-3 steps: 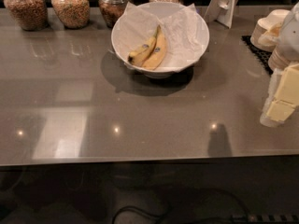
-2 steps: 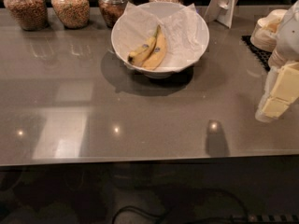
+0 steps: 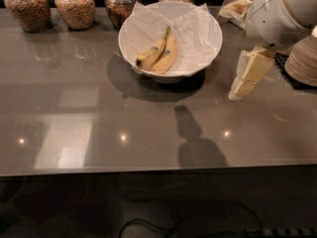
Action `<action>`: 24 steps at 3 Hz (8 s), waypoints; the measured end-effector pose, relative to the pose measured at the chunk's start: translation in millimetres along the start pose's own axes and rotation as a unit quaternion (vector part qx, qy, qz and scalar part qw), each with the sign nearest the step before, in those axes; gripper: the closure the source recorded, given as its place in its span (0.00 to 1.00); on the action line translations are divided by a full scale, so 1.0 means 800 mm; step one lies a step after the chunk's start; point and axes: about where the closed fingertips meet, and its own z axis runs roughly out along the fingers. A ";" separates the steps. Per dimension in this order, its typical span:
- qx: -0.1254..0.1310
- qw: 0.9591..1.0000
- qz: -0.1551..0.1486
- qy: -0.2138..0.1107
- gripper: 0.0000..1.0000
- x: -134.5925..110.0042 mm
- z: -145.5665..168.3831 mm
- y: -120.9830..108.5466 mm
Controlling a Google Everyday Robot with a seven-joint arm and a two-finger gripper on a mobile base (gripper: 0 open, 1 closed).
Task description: Pick banana from white bowl
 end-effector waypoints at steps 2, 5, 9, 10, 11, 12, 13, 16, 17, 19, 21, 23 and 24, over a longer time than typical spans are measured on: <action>-0.011 0.994 -0.091 -0.060 0.00 -0.046 0.045 -0.040; 0.014 0.964 -0.255 -0.071 0.00 -0.082 0.134 -0.150; -0.015 0.944 -0.305 -0.126 0.43 -0.111 0.219 -0.166; -0.047 0.940 -0.309 -0.139 0.44 -0.115 0.230 -0.154; -0.089 0.932 -0.320 -0.146 0.37 -0.121 0.235 -0.138; -0.127 0.923 -0.332 -0.147 0.35 -0.125 0.233 -0.126; -0.144 0.918 -0.338 -0.148 0.41 -0.126 0.236 -0.121; -0.155 0.917 -0.329 -0.161 0.45 -0.116 0.267 -0.115; -0.163 0.916 -0.328 -0.165 0.45 -0.114 0.276 -0.111; -0.165 0.915 -0.327 -0.167 0.67 -0.115 0.280 -0.110; -0.148 0.920 -0.326 -0.157 1.00 -0.123 0.262 -0.124; -0.106 0.927 -0.326 -0.150 1.00 -0.127 0.225 -0.150; -0.064 0.934 -0.315 -0.153 1.00 -0.124 0.192 -0.170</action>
Offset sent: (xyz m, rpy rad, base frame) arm 0.0300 0.0395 -0.0022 0.0230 -0.0364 0.1684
